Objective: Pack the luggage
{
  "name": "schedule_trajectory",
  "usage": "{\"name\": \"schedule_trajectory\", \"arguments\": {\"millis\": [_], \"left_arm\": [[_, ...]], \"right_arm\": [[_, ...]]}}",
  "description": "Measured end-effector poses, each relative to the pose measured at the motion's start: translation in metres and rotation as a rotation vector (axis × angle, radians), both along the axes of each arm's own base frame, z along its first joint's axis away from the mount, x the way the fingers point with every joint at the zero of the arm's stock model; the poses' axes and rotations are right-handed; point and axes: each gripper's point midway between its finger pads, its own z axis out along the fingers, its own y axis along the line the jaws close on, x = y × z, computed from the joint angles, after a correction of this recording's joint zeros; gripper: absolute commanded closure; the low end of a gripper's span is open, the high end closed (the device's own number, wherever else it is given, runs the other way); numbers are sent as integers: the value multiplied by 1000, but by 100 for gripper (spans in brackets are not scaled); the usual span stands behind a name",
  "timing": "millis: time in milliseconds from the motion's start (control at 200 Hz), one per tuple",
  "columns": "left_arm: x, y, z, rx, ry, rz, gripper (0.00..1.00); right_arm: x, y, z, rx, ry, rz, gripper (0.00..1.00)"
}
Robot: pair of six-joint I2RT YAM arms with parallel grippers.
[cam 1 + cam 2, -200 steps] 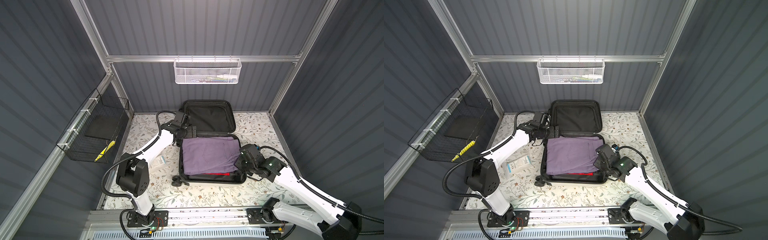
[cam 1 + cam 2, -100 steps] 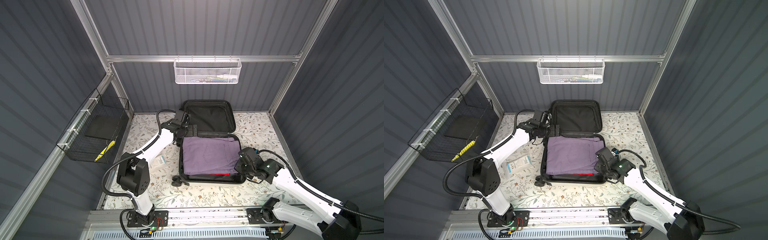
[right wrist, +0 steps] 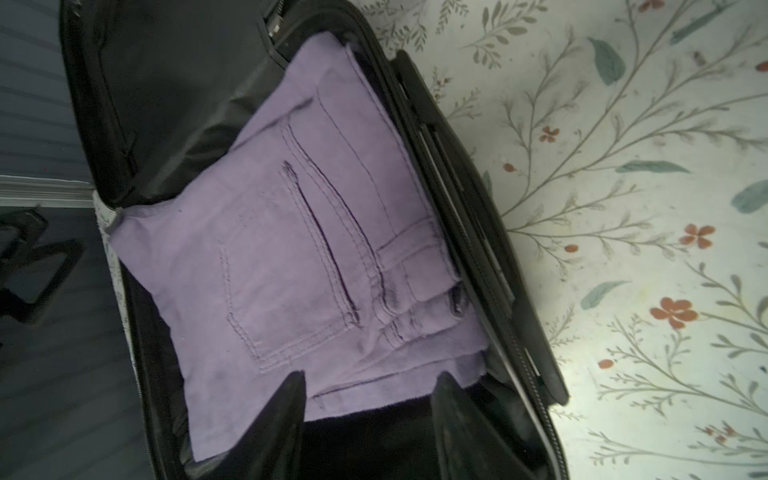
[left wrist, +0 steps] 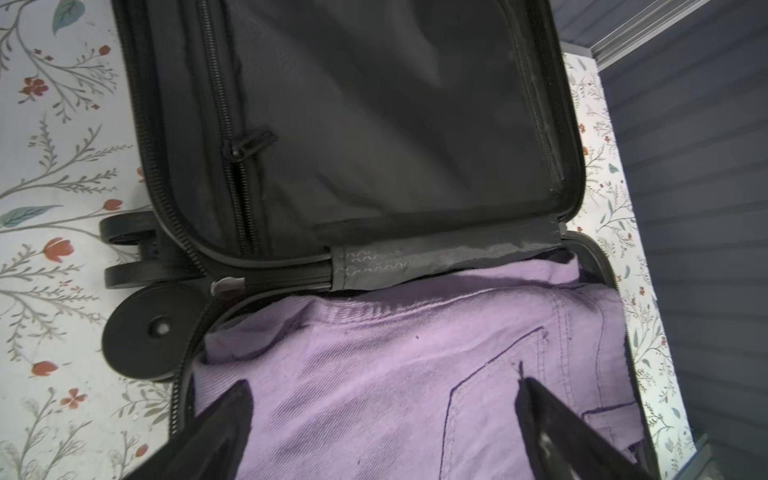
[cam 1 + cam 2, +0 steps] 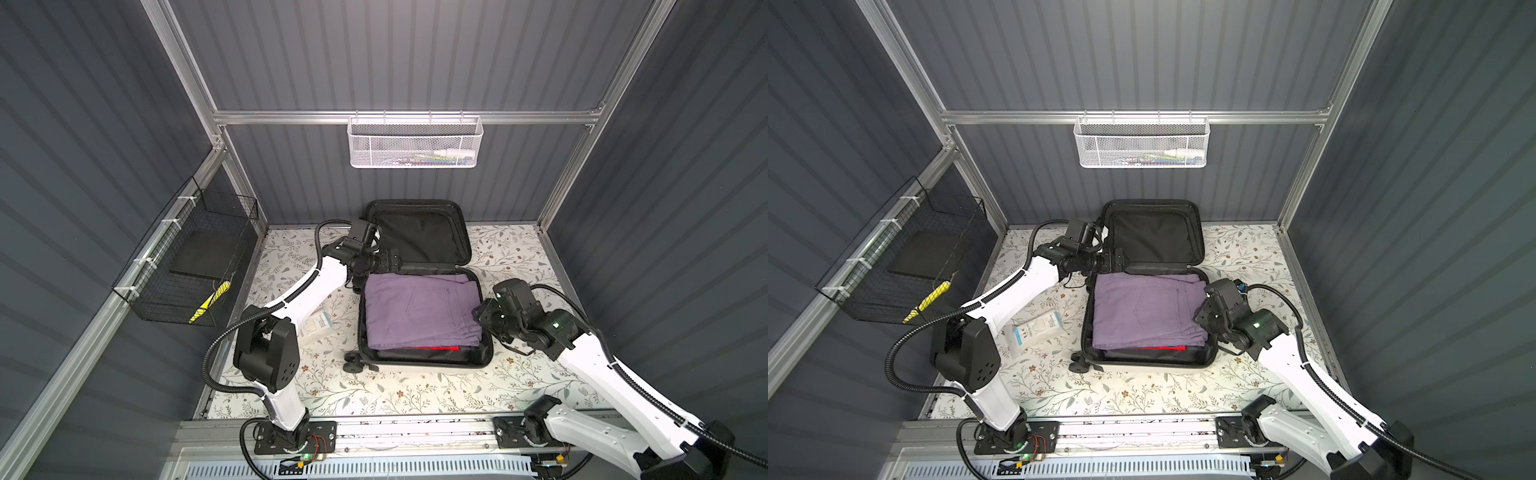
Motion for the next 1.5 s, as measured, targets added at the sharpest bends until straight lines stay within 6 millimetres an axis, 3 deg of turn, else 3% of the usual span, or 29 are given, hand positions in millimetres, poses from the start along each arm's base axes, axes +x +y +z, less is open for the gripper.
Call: {"name": "schedule_trajectory", "arguments": {"millis": [180, 280, 525, 690, 981, 1146, 1371, 1501], "left_arm": [[4, -2, 2, -12, -15, 5, 0], [8, -3, -6, -3, -8, 11, 0], [12, 6, -50, 65, 58, 59, 0], [13, 6, -56, 69, 63, 69, 0], [14, 6, -57, 70, 66, 74, 0], [9, 12, -42, 82, 58, 85, 0], [-9, 45, 18, 82, -52, 149, 0], [-28, 77, 7, 106, -36, 200, 0]], "right_arm": [[14, 12, -7, 11, 22, 43, 47], [20, 21, -15, 19, 41, 62, 47], [17, 25, -67, 4, 135, 71, 43], [12, 24, -84, 7, 163, 66, 38], [16, 28, -77, 23, 142, 87, 27], [29, 36, -50, 36, 80, 141, 21], [48, 50, 2, 35, -45, 237, 15], [56, 49, 13, 8, -72, 270, 13]]}}
